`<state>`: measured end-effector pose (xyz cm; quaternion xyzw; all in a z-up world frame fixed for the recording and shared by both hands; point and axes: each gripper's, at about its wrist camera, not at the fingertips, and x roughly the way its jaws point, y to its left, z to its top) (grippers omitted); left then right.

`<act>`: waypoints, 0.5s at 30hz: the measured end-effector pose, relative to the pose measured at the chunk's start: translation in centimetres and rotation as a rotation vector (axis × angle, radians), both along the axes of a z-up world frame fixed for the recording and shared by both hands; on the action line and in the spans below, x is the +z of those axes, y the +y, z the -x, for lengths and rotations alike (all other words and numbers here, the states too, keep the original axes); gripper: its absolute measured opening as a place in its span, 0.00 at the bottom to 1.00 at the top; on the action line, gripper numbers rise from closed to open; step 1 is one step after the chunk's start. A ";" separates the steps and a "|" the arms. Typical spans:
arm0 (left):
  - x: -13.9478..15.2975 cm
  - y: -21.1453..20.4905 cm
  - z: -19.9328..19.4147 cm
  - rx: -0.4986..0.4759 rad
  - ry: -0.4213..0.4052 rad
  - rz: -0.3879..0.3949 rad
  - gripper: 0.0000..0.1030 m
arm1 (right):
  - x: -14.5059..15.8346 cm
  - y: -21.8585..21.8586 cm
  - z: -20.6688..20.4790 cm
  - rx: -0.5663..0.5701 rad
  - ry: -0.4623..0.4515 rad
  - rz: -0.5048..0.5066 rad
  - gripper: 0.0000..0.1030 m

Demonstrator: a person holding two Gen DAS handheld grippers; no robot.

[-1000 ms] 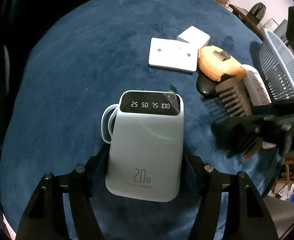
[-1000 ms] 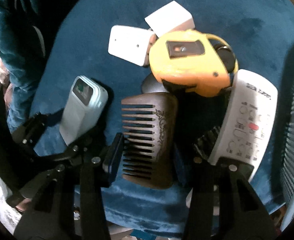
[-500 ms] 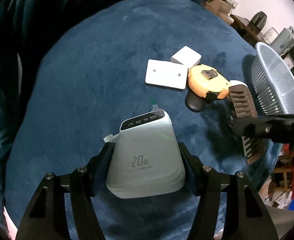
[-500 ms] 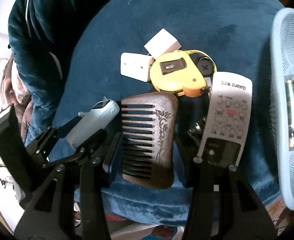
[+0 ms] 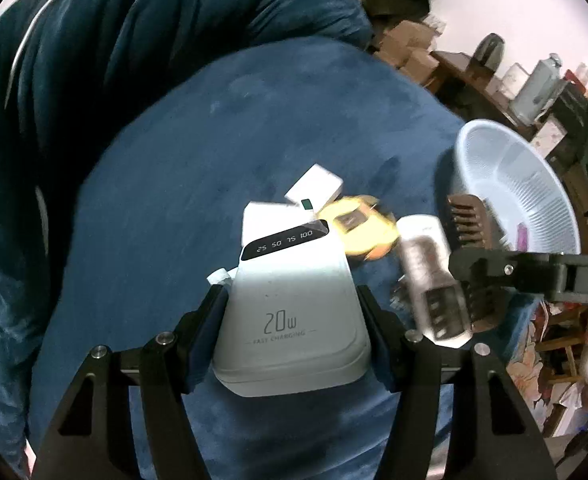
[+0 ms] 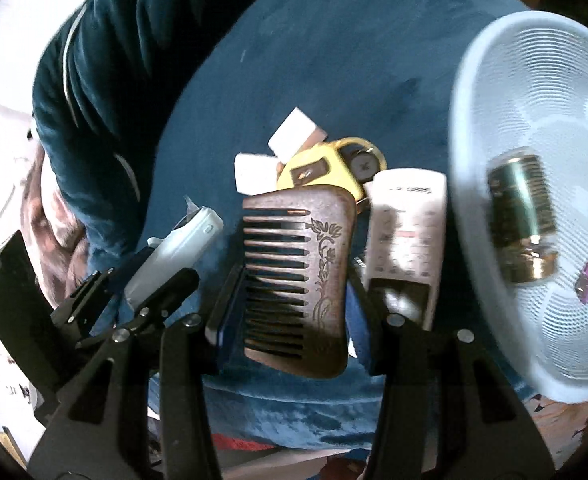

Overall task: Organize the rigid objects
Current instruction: 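Carry the power bank and comb over the blue basket with both grippers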

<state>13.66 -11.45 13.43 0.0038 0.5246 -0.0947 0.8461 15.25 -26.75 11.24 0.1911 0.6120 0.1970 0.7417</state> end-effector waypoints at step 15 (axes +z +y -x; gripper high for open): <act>3.7 -12.0 -2.0 -0.191 -0.064 0.054 0.64 | 1.7 -10.6 1.3 -0.281 -0.063 -0.028 0.46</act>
